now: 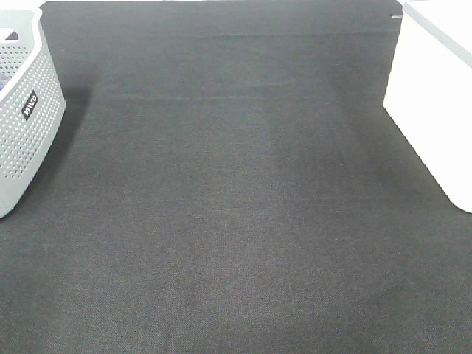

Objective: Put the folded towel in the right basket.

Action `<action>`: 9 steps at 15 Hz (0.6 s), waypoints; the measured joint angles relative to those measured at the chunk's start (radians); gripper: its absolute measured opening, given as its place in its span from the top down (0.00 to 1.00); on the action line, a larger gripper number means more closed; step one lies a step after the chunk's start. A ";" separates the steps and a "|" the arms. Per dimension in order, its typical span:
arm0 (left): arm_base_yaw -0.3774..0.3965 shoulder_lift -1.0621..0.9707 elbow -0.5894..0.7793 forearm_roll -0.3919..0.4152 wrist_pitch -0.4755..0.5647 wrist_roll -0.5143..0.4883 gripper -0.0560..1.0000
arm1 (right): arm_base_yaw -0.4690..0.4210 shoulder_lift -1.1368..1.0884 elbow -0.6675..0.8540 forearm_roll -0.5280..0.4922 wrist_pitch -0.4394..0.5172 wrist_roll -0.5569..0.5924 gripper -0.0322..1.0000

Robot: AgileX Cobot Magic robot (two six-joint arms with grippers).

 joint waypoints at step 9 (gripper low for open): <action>0.000 0.000 0.000 0.000 0.000 0.000 0.12 | 0.000 -0.654 0.294 -0.004 -0.035 -0.002 0.33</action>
